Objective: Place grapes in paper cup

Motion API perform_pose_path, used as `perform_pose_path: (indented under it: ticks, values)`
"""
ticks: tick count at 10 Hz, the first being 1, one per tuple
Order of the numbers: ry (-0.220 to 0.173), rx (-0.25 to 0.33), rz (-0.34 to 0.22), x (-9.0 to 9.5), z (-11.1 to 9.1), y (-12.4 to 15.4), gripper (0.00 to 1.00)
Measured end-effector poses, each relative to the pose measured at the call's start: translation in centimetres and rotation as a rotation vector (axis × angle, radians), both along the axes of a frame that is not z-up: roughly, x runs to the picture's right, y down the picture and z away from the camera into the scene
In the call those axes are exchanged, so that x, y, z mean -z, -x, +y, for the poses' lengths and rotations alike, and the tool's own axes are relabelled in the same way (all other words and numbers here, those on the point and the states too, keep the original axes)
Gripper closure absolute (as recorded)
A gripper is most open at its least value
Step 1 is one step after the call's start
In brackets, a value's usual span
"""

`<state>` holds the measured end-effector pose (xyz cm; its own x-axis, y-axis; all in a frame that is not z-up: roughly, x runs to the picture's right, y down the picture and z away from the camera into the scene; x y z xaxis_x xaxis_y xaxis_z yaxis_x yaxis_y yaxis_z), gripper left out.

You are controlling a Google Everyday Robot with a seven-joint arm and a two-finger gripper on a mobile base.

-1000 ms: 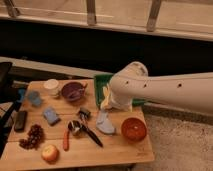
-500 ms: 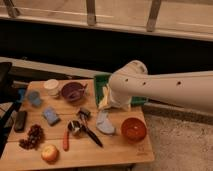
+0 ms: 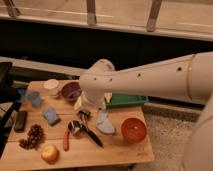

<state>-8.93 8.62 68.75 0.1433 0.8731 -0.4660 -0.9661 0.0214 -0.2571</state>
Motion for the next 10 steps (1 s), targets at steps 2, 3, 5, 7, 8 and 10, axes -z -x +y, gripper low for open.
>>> perform_pose_path:
  ticks: [2,3,5,7,8,10]
  values:
    - [-0.018,0.029,-0.061,0.1,0.2,4.8,0.20]
    - [-0.029,0.039,-0.105,0.5,0.7,8.7,0.20]
    - [-0.033,0.040,-0.133,1.0,1.2,10.8,0.20]
    - [-0.035,0.038,-0.129,0.8,1.1,10.6,0.20]
    - [-0.034,0.041,-0.130,0.9,1.2,10.7,0.20]
    - [-0.033,0.043,-0.155,0.3,1.2,11.0,0.20]
